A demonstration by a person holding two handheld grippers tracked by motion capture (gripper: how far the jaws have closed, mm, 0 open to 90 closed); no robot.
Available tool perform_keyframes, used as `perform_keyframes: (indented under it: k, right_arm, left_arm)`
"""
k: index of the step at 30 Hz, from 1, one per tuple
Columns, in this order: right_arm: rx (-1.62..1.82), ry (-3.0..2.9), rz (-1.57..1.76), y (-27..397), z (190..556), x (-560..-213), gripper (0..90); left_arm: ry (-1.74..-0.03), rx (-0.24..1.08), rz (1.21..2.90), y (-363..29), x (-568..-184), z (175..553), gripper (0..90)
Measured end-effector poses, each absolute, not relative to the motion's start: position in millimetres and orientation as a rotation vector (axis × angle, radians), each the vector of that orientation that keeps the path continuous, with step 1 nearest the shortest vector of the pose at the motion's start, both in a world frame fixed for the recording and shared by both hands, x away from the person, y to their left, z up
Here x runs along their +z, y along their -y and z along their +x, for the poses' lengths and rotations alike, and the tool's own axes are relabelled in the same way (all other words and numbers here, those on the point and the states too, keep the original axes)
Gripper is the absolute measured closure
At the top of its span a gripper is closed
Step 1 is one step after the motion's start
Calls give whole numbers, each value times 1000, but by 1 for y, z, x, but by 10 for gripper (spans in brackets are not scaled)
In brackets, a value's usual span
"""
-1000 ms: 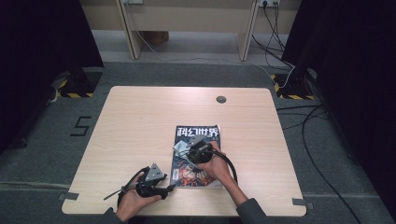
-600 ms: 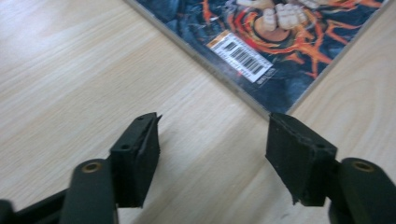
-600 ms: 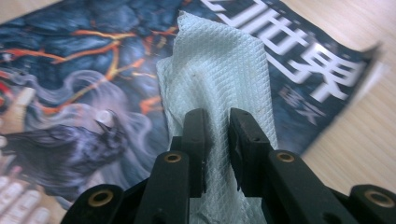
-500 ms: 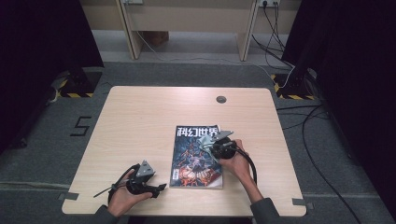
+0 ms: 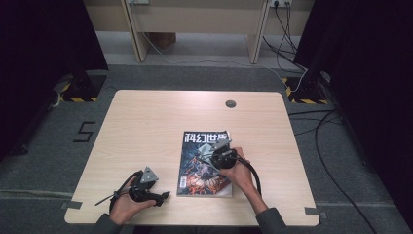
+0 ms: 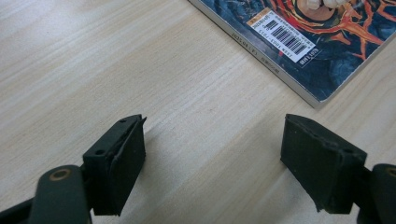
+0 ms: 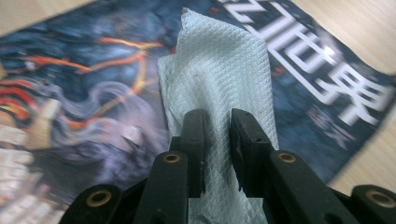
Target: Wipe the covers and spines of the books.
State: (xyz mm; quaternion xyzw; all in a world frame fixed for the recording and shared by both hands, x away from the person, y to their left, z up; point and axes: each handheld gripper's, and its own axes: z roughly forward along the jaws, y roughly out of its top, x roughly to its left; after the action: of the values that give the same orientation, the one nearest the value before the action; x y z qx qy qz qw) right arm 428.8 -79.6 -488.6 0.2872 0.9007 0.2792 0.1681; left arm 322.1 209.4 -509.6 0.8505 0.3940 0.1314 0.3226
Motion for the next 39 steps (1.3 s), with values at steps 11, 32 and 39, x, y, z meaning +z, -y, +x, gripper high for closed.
perform_keyframes:
  k: [11, 32, 39]
  right_arm:
    - [848, -2620, 729, 46, 416, -490, 763]
    - [907, -2712, 597, 23, 391, -490, 761]
    - [919, -2729, 571, 22, 381, -490, 760]
  left_arm:
    - [-1038, 338, 2241, -212, -509, 321, 202]
    - [-1154, 394, 2170, -235, -507, 329, 216]
    - [-1158, 397, 2176, -236, -507, 330, 216]
